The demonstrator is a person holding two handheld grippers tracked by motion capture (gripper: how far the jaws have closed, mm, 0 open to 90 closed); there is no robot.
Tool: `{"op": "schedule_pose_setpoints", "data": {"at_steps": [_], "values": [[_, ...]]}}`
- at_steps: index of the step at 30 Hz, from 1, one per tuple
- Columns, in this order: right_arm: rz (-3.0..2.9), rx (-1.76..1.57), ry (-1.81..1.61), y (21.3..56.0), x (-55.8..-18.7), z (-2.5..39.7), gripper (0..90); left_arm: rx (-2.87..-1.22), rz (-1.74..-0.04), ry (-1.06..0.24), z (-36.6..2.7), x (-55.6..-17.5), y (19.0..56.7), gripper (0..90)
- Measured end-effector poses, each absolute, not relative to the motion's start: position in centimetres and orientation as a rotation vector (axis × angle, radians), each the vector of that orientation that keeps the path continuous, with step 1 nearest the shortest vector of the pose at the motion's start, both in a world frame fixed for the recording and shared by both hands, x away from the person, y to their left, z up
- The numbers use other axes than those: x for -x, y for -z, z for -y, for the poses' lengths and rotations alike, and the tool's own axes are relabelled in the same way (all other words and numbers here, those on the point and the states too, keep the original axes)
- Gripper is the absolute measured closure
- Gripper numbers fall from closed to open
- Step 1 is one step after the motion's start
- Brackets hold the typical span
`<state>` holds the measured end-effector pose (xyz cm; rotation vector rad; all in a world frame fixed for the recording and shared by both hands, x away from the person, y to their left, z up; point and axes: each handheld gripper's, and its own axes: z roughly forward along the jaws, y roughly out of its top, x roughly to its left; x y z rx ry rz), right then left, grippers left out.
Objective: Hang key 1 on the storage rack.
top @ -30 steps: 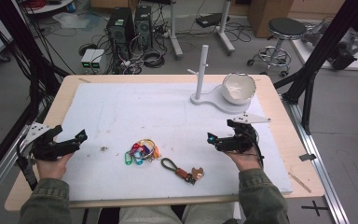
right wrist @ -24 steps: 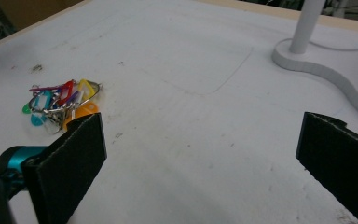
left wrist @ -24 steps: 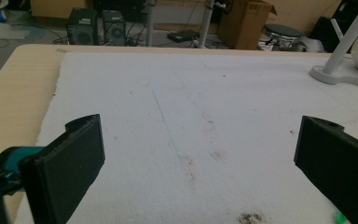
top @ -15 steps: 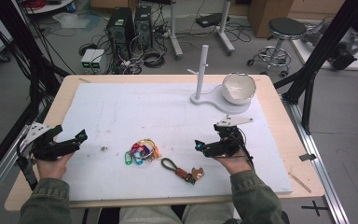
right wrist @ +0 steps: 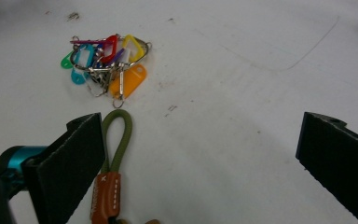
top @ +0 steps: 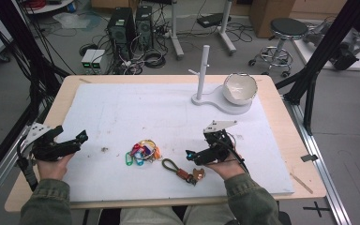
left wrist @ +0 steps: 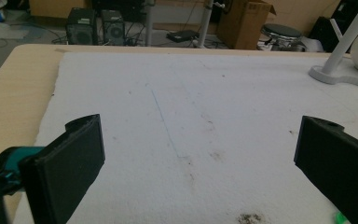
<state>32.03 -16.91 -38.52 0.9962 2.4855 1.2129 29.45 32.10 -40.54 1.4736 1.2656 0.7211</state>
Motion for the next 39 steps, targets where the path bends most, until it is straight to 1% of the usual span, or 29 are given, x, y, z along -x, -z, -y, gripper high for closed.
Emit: {"op": "schedule_pose_setpoints", "data": {"at_steps": [24,35,37,38,39], "values": [[-2.672,-0.938,-1.084,39.8,-30.8,13.7,0.7,-1.48,-1.259,-0.715,-32.0,-29.5,40.6,2.1],[-2.76,-0.978,-1.003,40.3,-30.3,12.9,0.8,-1.482,-1.262,-0.698,-32.1,-29.6,40.6,2.1],[-2.763,-0.976,-0.997,40.4,-30.2,12.8,1.5,-1.483,-1.263,-0.698,-32.1,-29.6,40.6,2.1],[-2.779,-0.965,-0.996,40.4,-30.1,12.7,4.1,-1.482,-1.263,-0.697,-32.1,-29.6,40.6,2.1],[-2.784,-0.966,-0.991,40.5,-30.1,12.7,4.1,-1.483,-1.263,-0.694,-32.1,-29.6,40.6,2.1]]}}
